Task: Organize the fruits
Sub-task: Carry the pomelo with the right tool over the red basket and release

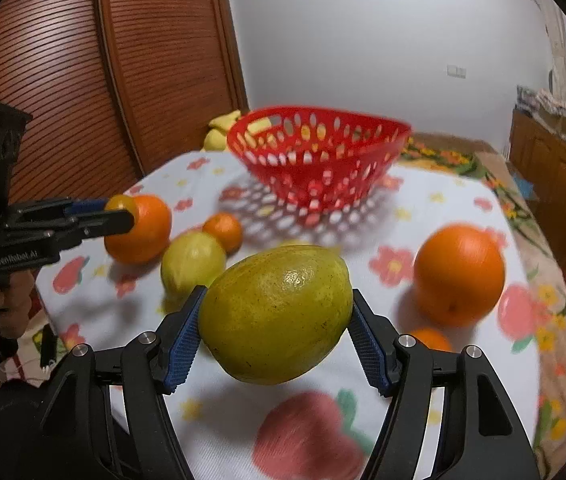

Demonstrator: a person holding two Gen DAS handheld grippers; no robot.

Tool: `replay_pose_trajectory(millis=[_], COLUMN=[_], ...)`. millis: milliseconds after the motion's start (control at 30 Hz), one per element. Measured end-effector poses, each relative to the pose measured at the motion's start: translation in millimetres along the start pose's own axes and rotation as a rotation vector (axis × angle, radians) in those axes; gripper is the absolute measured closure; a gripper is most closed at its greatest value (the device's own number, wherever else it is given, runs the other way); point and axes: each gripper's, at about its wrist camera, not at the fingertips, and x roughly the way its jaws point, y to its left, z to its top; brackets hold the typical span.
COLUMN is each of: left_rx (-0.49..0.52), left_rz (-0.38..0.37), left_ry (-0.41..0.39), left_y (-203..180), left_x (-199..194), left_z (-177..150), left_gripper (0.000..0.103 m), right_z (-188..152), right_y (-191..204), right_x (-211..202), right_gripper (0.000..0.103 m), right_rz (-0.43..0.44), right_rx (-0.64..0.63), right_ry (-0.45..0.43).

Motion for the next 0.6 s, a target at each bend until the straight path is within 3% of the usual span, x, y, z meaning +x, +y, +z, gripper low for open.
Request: replay_pose_trajectory(millis=[300,600], left_rx=[0.006,0.037], left_rz=[-0.006,-0.011], left_ry=[-0.019,-0.021], left_y=[4,9], left_x=[14,54], left_z=[27,70], left_gripper=[0.070,0.070], right_z=[34,74], right_y=[-7,-24], right_x=[-4,10], right_gripper=[0.033,0.033], right_rz=[-0.001,0.001], right_rx=[-0.047,-0.084], right_ry=[-0.042,-0.054])
